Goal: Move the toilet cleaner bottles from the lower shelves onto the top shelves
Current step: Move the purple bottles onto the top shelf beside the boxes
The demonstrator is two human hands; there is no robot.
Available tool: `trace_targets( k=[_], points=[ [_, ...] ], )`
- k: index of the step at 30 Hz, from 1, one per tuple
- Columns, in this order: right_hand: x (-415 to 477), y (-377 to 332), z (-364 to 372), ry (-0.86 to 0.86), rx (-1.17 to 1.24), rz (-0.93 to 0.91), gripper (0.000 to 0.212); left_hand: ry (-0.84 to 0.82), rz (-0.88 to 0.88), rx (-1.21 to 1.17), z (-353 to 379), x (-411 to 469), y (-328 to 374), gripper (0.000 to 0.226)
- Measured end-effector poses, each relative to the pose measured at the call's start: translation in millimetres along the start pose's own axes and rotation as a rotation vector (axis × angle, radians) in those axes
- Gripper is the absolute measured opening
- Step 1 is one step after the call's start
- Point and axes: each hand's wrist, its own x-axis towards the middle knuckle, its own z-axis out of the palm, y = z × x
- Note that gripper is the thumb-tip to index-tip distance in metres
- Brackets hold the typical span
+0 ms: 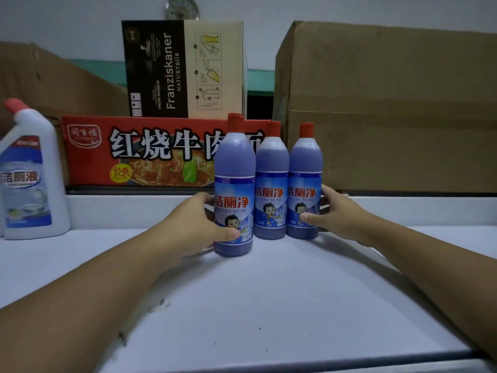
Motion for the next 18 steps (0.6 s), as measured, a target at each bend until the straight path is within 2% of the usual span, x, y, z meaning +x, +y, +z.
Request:
trace_targets(
  k=[5,7,9,11,13,14,15,16,18],
  points=[
    [-6,-2,-3,0.03,-0.211,-0.041,0.053,-0.002,-0.017,0.054,0,0,1,0.064],
    [-8,-7,-6,-0.003,-0.274,-0.041,0.055,0.009,-0.051,0.158,-5,-5,3,0.077],
    [-18,-17,-16,0.031,-0.282,-0.054,0.056,0.103,-0.026,0.312,-12,-12,12,0.087],
    [-38,-29,-29,0.088,-0.271,-0.085,0.047,0.315,0.131,0.389,-17,-29,30,0.07],
    [-66,-42,-42,0.154,-0.251,-0.154,0.031,0.444,0.458,0.272,-11,-62,48,0.032],
    [-84,-47,-47,0.197,-0.235,-0.213,0.024,0.402,0.63,0.152,-3,-84,51,0.015],
    [-107,-50,-51,0.248,-0.22,-0.284,0.017,0.277,0.785,0.05,8,-110,51,0.005],
    [-130,-48,-55,0.311,-0.217,-0.371,0.013,0.089,0.88,0.008,23,-137,48,0.005],
    [-184,-38,-62,0.441,-0.257,-0.604,0.012,-0.29,1.006,0.139,57,-176,30,0.008]
  ],
)
